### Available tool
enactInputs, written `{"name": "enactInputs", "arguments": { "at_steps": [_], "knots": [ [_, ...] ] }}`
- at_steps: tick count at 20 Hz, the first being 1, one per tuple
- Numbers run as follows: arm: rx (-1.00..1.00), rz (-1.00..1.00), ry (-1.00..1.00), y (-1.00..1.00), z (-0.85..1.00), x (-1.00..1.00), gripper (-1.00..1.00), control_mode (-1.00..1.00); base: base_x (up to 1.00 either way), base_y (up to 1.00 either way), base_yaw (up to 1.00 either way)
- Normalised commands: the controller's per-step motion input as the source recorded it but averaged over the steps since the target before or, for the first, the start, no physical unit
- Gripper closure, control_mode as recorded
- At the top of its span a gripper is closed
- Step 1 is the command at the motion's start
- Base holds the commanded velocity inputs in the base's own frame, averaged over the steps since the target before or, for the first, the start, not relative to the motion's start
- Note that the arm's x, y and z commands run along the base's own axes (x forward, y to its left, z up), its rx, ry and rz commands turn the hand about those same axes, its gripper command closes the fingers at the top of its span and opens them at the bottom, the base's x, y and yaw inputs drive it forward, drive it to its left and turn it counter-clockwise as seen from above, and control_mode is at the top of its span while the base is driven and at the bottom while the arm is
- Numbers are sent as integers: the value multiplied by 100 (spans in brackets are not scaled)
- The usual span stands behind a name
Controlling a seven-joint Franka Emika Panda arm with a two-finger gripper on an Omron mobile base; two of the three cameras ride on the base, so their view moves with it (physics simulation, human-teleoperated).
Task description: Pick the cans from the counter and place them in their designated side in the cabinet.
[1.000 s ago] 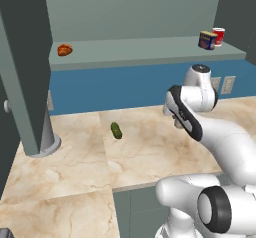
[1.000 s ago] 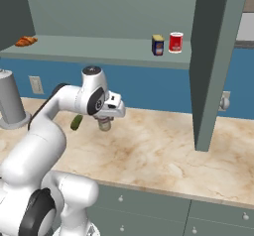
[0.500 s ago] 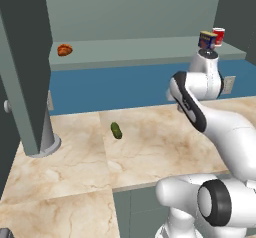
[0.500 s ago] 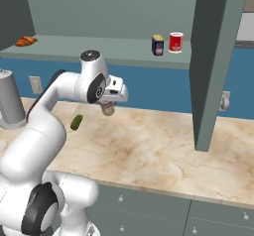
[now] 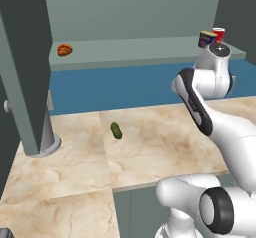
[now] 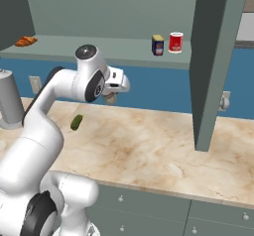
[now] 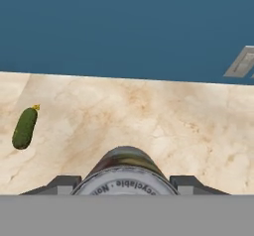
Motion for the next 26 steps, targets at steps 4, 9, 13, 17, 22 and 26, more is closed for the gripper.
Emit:
{"name": "enactInputs", "arguments": {
  "at_steps": [4,9,13,17,22,26],
  "knots": [
    [-3,0,-20,-12,36,-15,100,-100,0,0,0],
    [-4,0,-18,-12,31,-12,100,-100,0,0,0],
    [-5,0,-9,-18,28,-3,100,-100,0,0,0],
    [-3,0,-3,-19,36,-4,100,-100,0,0,0],
    [-2,0,-3,-17,41,-6,100,-100,0,0,0],
    [-2,0,-5,-11,38,-1,100,-100,0,0,0]
  ]
}}
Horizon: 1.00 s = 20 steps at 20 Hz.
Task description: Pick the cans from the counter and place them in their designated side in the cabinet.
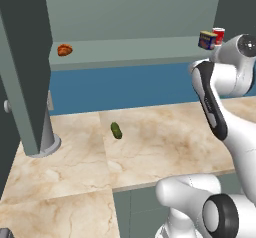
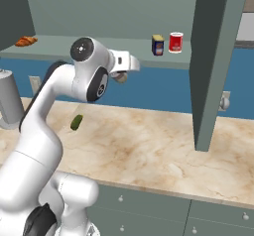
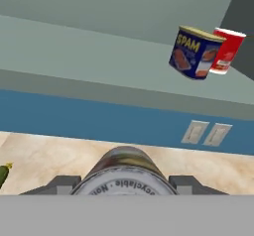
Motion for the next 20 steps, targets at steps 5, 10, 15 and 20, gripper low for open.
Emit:
{"name": "enactInputs", "arguments": {
  "at_steps": [5,10,15,20],
  "knots": [
    [-4,0,-10,-5,27,0,100,-100,0,0,0],
    [-5,0,-16,-9,22,1,100,-100,0,0,0],
    [-4,0,-10,-8,10,19,100,-100,0,0,0],
    [0,0,-1,-9,20,34,100,-100,0,0,0]
  ]
}}
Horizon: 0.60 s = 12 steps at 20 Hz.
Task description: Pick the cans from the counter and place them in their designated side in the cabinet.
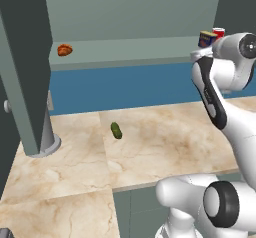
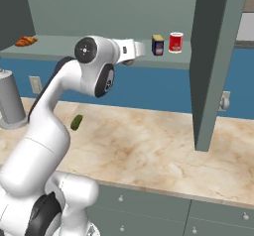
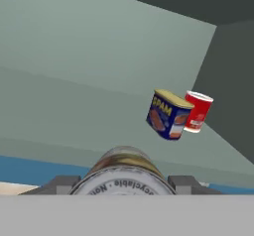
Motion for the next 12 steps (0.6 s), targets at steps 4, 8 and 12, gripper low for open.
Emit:
{"name": "enactInputs", "arguments": {
  "at_steps": [4,8,12],
  "knots": [
    [0,0,1,-9,27,31,100,-100,0,0,0],
    [0,0,2,-11,15,25,100,-100,0,0,0],
    [0,2,0,-11,1,26,100,-100,0,0,0]
  ]
}}
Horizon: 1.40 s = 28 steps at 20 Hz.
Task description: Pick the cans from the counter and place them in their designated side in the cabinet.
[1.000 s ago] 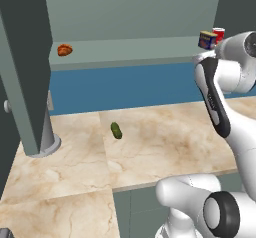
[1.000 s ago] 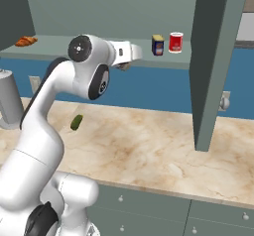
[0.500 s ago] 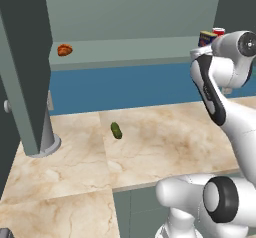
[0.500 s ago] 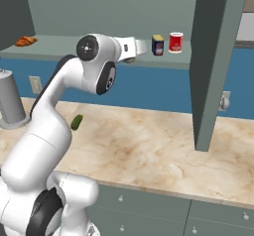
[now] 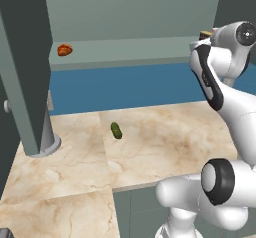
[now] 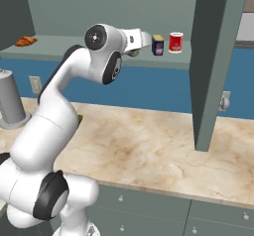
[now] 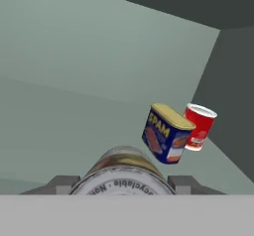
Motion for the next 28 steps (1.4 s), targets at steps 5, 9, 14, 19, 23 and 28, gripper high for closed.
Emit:
{"name": "enactInputs", "arguments": {
  "at_steps": [5,9,14,19,23,28],
  "knots": [
    [0,1,4,-7,0,25,100,-100,0,0,0],
    [0,0,7,0,0,26,100,-100,0,0,0],
    [0,1,7,-4,0,24,100,-100,0,0,0],
    [0,1,8,-5,0,22,100,-100,0,0,0],
    [0,1,7,-3,-5,20,100,-100,0,0,0],
    [0,1,7,-1,-16,15,100,-100,0,0,0]
  ]
}}
